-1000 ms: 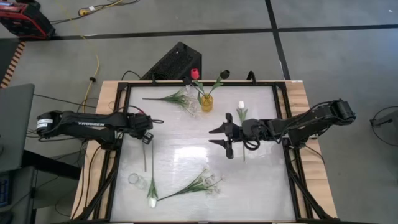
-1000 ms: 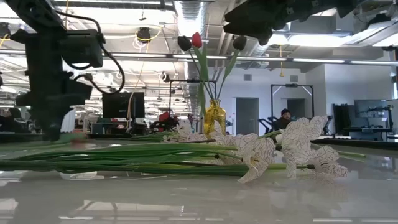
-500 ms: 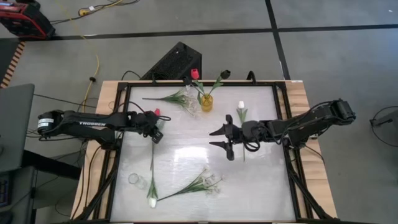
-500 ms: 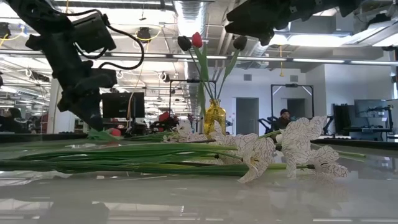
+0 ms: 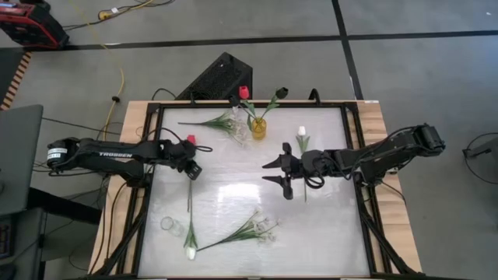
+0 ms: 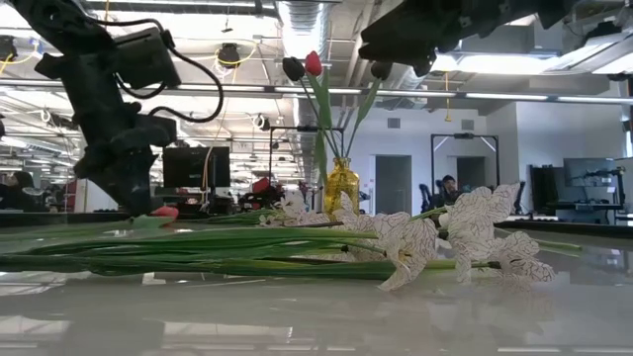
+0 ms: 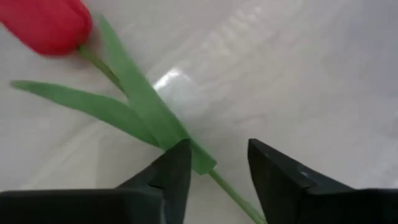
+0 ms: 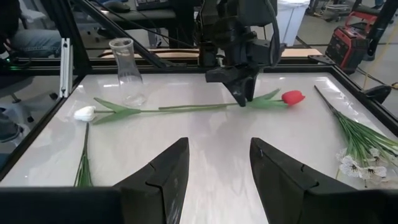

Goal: Sort flowers into vase by color
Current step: Put the red flower into the yellow vase

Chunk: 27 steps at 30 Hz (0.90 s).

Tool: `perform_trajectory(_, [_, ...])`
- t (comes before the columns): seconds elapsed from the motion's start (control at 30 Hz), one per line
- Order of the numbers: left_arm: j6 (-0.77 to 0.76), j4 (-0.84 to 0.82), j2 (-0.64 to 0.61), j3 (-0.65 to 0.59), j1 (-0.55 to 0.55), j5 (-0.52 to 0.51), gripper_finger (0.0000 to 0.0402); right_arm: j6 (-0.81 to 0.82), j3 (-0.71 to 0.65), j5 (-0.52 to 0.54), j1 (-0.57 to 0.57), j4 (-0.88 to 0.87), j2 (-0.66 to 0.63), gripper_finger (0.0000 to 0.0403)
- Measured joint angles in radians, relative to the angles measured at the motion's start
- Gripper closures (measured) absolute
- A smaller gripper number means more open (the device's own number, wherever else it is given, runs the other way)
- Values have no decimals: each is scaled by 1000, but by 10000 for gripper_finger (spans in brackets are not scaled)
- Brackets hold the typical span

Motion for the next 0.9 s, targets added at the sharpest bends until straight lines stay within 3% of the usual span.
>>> perform_trajectory(0.2, [-93, -22, 0, 0, -57, 29, 220, -1, 0, 0, -6, 0, 0, 207])
perform_trajectory(0.7, [-287, -73, 12, 1, -227, -131, 228, -2, 0, 0, -6, 1, 0, 207])
perform_trajectory(0.9, [-358, -75, 111, 2, -265, -192, 228, 1, 0, 0, -6, -3, 0, 207])
